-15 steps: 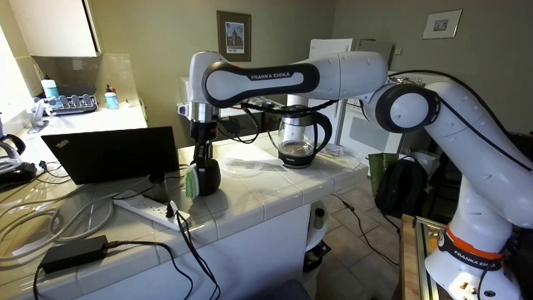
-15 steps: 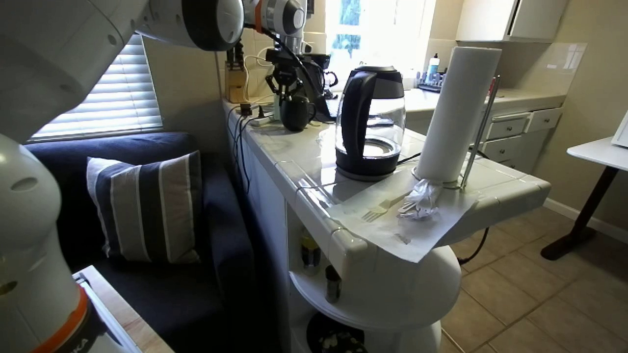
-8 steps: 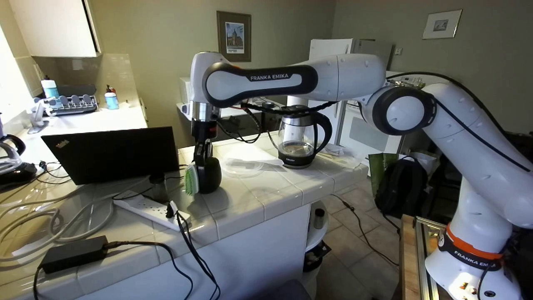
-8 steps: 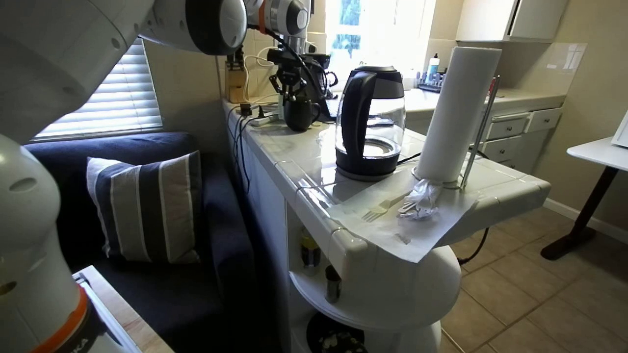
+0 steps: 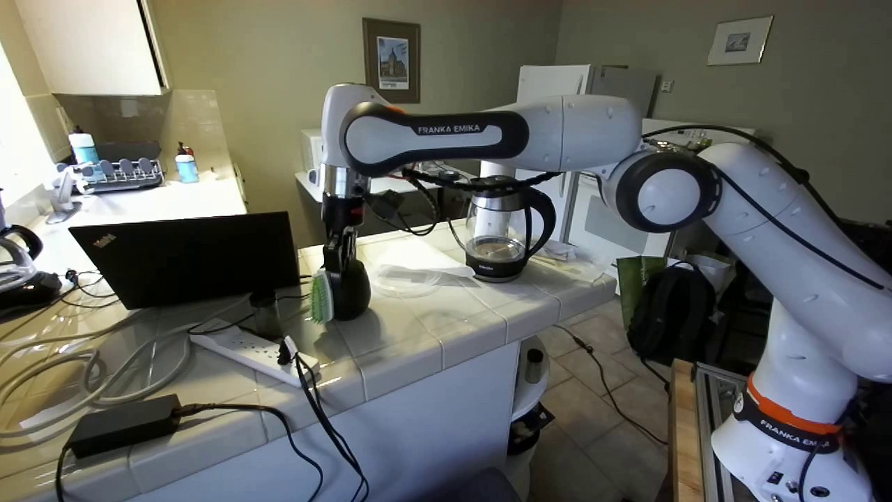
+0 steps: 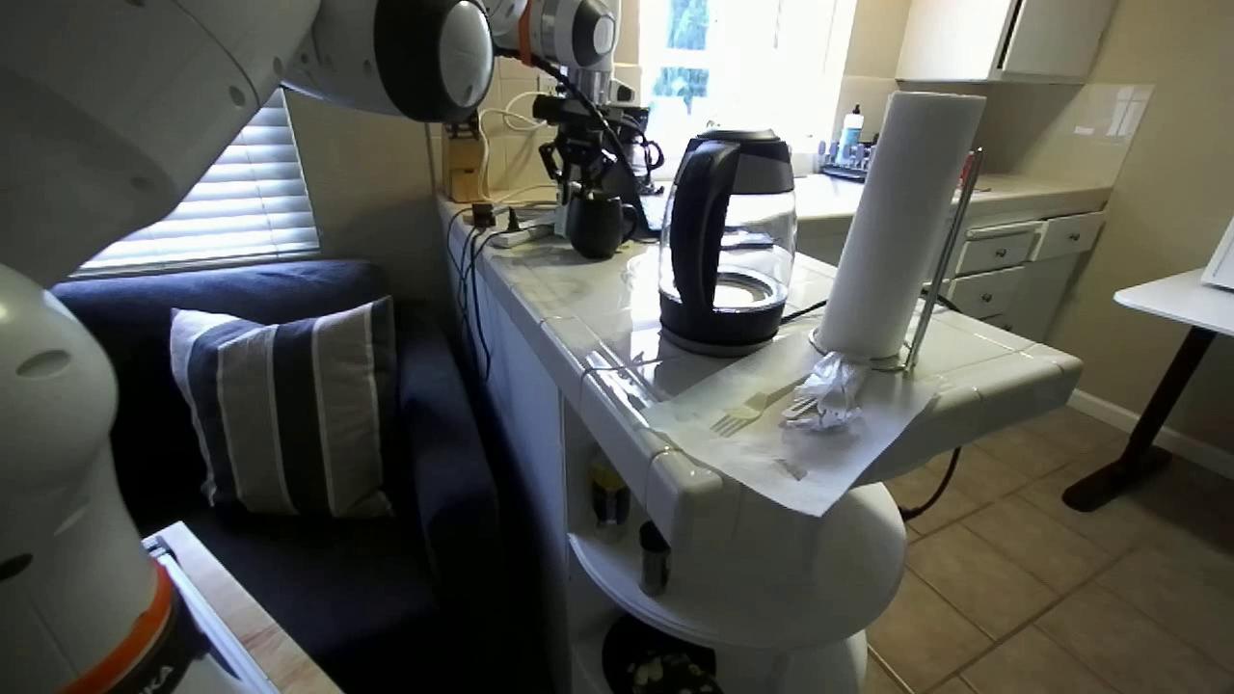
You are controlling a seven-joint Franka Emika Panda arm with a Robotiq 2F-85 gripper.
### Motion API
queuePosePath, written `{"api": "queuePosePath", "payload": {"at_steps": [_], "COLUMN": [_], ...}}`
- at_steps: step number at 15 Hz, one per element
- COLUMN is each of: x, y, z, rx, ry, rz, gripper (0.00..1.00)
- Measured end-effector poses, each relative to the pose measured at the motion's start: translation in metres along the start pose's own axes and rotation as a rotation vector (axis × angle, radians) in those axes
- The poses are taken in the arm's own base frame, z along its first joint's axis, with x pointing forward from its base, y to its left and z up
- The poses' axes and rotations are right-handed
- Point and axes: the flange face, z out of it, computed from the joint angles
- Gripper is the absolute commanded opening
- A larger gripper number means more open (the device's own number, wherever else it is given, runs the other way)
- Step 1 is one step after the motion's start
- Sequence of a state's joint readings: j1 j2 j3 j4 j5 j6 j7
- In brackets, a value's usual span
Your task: Move the black mug to the left
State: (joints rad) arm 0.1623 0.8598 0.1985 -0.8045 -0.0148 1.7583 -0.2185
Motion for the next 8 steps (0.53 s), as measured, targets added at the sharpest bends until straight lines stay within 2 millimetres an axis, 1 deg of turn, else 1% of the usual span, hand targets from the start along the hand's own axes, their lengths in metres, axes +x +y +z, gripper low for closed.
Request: {"api": "queuePosePath", "payload": {"at_steps": [1, 2, 5, 8], "x": [0.000, 0.001, -0.001, -0.007], "y": [0.000, 0.000, -0.001, -0.010], "z": [-0.002, -0.004, -0.009, -0.017], "rx": [0.000, 0.000, 0.003, 0.021], "ry": [0.003, 0.003, -0.009, -0.073], "rz": [0.001, 0.002, 0.000, -0.004], "gripper": [0.71, 0.80, 0.99, 1.00]}}
